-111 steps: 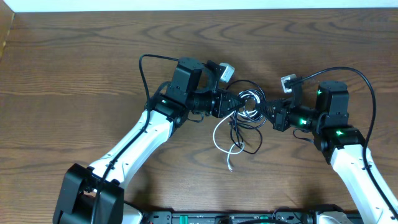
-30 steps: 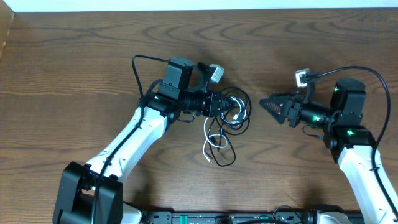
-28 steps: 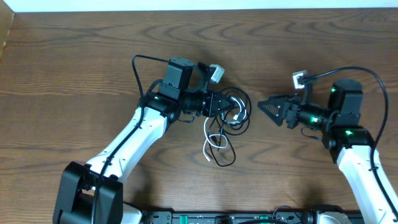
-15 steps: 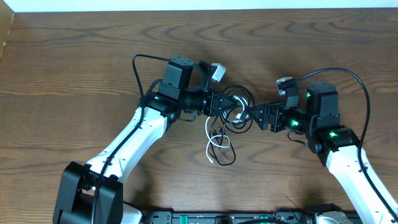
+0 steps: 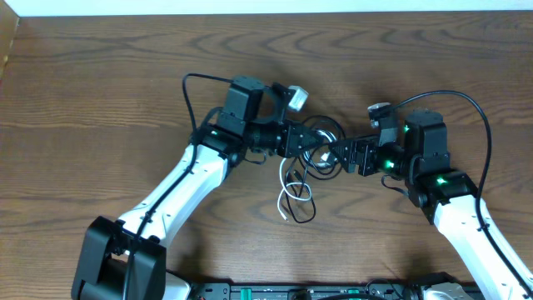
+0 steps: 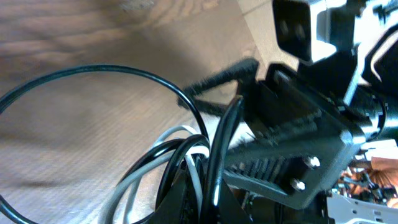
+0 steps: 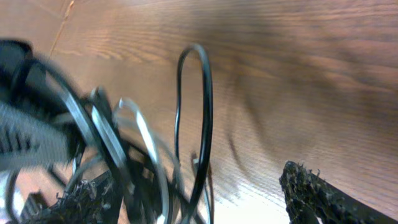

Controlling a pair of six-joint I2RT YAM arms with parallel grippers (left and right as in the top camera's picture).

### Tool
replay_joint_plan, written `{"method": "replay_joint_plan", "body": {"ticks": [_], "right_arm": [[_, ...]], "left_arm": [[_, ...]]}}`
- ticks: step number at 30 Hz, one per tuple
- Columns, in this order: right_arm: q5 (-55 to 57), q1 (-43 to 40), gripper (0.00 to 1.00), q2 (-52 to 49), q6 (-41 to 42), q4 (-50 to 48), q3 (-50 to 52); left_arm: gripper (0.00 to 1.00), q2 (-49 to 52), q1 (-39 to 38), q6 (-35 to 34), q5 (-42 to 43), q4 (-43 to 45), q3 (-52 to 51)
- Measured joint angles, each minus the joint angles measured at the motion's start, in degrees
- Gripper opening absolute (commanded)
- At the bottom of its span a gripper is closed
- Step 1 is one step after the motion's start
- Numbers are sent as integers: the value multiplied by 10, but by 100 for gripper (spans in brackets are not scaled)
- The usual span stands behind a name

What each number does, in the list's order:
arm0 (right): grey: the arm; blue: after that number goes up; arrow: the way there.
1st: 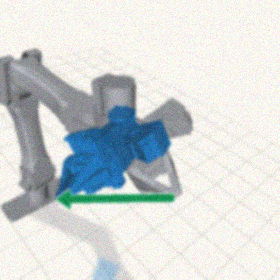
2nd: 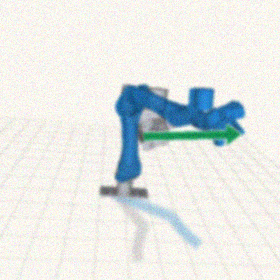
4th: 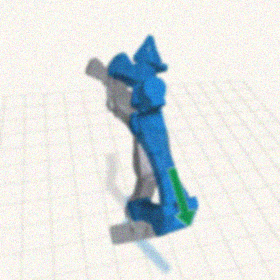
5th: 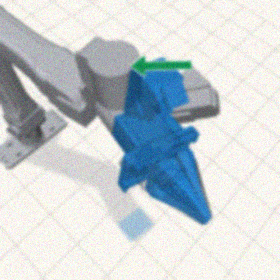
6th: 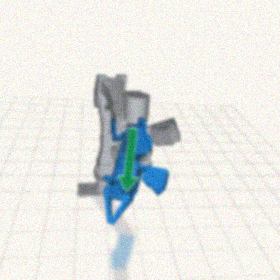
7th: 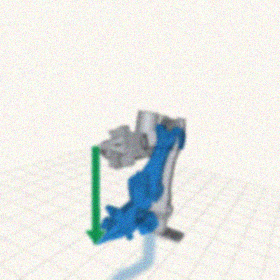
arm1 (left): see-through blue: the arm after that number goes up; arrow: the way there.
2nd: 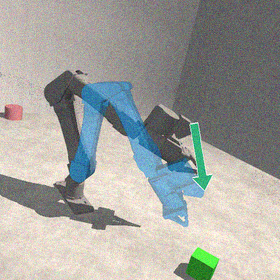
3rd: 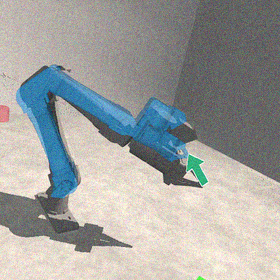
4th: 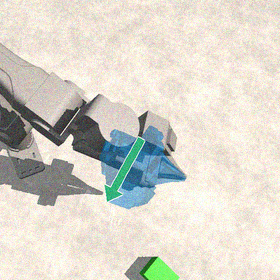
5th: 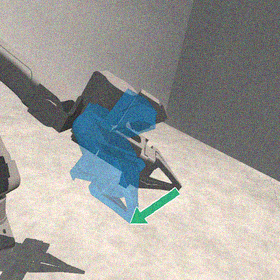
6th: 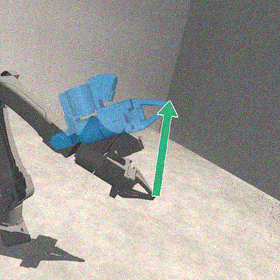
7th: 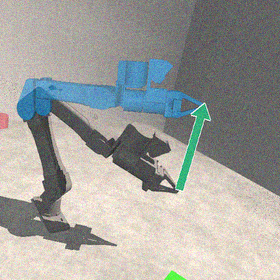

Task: Untangle cables

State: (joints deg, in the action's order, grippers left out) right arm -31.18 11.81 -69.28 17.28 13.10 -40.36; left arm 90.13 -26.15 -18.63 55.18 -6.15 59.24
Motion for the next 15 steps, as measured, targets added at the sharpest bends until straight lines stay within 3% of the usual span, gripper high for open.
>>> {"method": "replay_joint_plan", "body": {"ticks": [15], "right_arm": [[179, 3, 86, 0, 43, 27, 0]], "left_arm": [[8, 0, -46, -7, 1, 3, 0]]}}
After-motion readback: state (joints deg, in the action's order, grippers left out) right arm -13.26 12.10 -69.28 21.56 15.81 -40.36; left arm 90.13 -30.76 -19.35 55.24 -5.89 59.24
